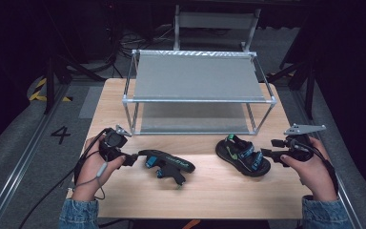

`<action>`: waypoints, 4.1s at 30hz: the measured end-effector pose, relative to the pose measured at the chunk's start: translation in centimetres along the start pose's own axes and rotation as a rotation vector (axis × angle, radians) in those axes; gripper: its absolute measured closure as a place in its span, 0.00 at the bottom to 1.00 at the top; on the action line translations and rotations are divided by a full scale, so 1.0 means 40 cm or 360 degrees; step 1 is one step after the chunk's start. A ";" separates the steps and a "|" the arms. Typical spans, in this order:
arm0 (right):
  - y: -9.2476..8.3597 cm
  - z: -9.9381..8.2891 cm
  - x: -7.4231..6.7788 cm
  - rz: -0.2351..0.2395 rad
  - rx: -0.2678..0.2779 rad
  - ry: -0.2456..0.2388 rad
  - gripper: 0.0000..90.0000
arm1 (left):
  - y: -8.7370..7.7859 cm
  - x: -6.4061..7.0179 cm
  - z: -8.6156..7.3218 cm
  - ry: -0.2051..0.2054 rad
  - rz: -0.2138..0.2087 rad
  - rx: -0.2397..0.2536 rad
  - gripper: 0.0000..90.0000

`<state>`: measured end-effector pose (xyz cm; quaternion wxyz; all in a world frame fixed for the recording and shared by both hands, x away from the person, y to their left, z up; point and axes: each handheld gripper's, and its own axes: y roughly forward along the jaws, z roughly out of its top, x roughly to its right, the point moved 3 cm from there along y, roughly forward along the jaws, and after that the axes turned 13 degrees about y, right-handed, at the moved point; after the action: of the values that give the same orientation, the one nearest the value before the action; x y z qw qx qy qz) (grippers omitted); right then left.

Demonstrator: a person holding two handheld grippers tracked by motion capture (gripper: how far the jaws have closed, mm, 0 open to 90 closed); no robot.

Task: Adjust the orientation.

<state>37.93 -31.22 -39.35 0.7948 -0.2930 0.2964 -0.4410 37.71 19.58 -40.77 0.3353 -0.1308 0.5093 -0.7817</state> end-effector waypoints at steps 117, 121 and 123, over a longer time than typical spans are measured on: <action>-0.004 -0.059 0.055 -0.0006 -0.0032 0.0108 0.50 | 0.073 0.068 0.303 0.0149 -0.0124 0.0290 0.56; -0.003 -0.058 0.054 -0.0003 -0.0034 0.0105 0.50 | 0.071 0.084 0.312 0.0176 -0.0171 0.0276 0.53; -0.002 -0.058 0.055 -0.0002 -0.0033 0.0102 0.49 | 0.071 0.095 0.319 0.0190 -0.0190 0.0276 0.51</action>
<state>37.16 -33.63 -41.29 0.7815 -0.2870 0.3261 -0.4478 42.98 7.32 -38.10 0.2674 -0.0846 0.4501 -0.8478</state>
